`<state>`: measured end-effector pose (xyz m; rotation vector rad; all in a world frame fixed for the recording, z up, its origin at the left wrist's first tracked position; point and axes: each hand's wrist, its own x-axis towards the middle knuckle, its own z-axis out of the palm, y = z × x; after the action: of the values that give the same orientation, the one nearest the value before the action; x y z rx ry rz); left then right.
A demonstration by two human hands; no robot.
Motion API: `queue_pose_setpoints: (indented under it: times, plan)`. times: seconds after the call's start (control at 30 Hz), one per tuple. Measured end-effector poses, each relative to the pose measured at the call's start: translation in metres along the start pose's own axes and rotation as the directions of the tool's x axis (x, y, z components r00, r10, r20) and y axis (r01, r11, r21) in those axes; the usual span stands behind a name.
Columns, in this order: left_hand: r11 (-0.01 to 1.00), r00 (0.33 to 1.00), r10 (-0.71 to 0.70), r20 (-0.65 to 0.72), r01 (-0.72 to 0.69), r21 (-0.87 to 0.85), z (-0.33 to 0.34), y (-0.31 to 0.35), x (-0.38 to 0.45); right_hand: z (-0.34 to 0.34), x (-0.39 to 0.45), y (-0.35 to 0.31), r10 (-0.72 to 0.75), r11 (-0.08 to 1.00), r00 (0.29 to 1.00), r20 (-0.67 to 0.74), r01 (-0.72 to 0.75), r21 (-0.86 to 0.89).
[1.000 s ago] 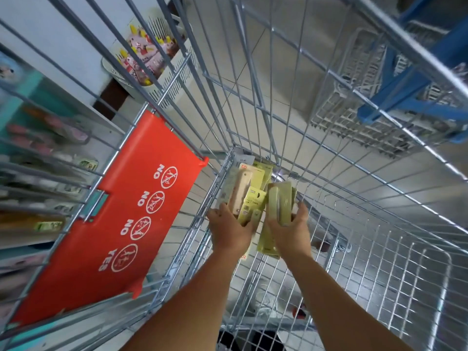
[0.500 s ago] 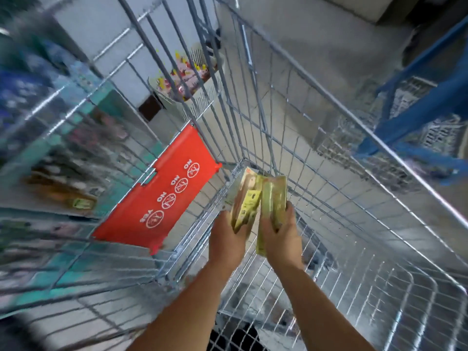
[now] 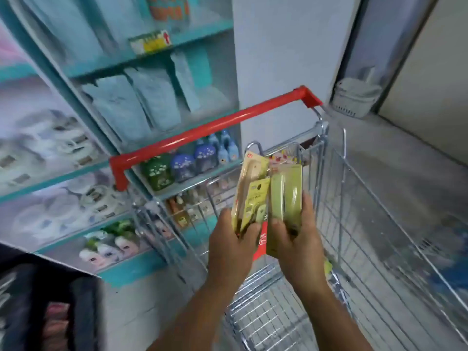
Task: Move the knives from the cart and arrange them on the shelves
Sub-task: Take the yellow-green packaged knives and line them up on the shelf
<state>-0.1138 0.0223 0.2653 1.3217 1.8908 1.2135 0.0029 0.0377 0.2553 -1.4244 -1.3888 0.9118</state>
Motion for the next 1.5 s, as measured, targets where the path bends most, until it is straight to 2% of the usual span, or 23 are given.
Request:
queue_pose_setpoints:
  times: [0.2, 0.4, 0.67, 0.8, 0.9, 1.07, 1.27, 1.4, 1.43, 1.5]
  plan:
    - [0.997, 0.959, 0.043, -0.281, -0.061, -0.057, -0.145, 0.016, 0.0, 0.073, -0.023, -0.114, -0.254, 0.96, 0.95, 0.182, 0.224, 0.167]
    - [0.997, 0.847, 0.017, -0.531, -0.055, -0.055, -0.303, 0.0, -0.026, 0.182, -0.082, -0.209, -0.448, 0.884, 0.833, 0.323, 0.358, 0.302]
    - [0.996, 0.651, -0.028, -0.759, -0.043, -0.073, -0.477, -0.035, -0.083, 0.313, -0.182, -0.321, -0.631, 0.776, 0.606, 0.484, 0.471, 0.42]
    - [0.996, 0.55, -0.057, -0.833, -0.028, -0.087, -0.541, -0.046, -0.111, 0.367, -0.228, -0.362, -0.712, 0.7, 0.449, 0.54, 0.508, 0.502]
    - [0.997, 0.448, -0.071, -0.891, 0.039, -0.059, -0.584, -0.055, -0.128, 0.405, -0.257, -0.39, -0.731, 0.673, 0.327, 0.599, 0.488, 0.556]
    - [0.981, 0.224, -0.138, -0.965, 0.165, -0.103, -0.65, -0.074, -0.155, 0.477, -0.304, -0.429, -0.705, 0.665, 0.114, 0.7, 0.447, 0.598]
    - [0.902, -0.05, -0.183, -0.982, 0.389, -0.188, -0.709, -0.1, -0.178, 0.553, -0.358, -0.465, -0.671, 0.667, -0.066, 0.739, 0.381, 0.64]
    - [0.801, -0.117, -0.297, -0.948, 0.509, -0.314, -0.723, -0.121, -0.185, 0.595, -0.383, -0.47, -0.581, 0.702, -0.166, 0.797, 0.393, 0.594]
    - [0.75, -0.134, -0.315, -0.939, 0.572, -0.333, -0.725, -0.125, -0.185, 0.604, -0.387, -0.469, -0.555, 0.7, -0.192, 0.81, 0.419, 0.579]
    - [0.562, -0.15, -0.336, -0.93, 0.76, -0.326, -0.729, -0.133, -0.183, 0.62, -0.392, -0.464, -0.479, 0.666, -0.246, 0.843, 0.524, 0.531]
